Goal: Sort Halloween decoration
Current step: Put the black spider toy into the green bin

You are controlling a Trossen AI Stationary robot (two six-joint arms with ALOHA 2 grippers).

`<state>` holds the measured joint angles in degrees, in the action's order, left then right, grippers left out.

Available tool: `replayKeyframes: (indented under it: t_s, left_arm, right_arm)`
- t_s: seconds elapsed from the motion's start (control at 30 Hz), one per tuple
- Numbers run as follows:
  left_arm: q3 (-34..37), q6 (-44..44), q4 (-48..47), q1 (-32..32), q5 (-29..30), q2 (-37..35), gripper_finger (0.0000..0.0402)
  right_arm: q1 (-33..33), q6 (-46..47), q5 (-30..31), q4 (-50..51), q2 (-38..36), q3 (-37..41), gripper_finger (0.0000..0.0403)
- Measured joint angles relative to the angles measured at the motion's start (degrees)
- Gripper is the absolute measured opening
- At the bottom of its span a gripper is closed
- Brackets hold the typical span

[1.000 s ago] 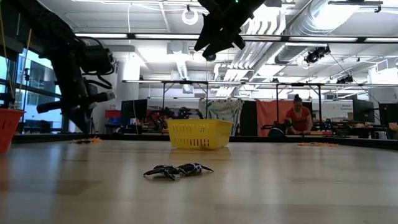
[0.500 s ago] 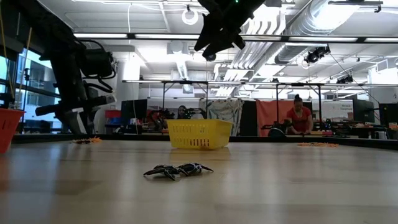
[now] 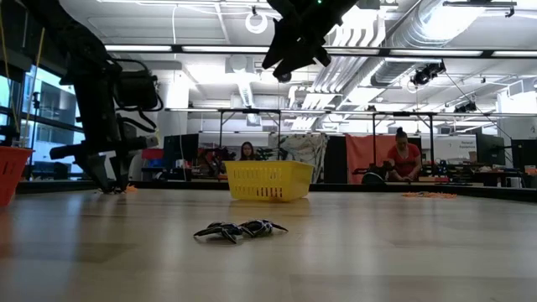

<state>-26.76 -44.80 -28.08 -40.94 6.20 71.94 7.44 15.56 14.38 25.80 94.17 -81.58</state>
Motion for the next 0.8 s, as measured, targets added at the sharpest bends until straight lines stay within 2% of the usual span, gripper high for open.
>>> replayKeyframes:
  t_s: [0.33, 0.8]
  left_arm:
    - [0.11, -4.63, 0.92, 2.95, 0.06, 0.04, 0.0131]
    - [-0.63, -7.60, 1.29, 5.07, -1.30, 0.10, 0.0050]
  right_arm:
    - [0.02, -0.01, 0.01, -0.02, 0.00, 0.00, 0.0173]
    - [0.01, -0.06, 0.01, 0.00, 0.00, 0.00, 0.0173]
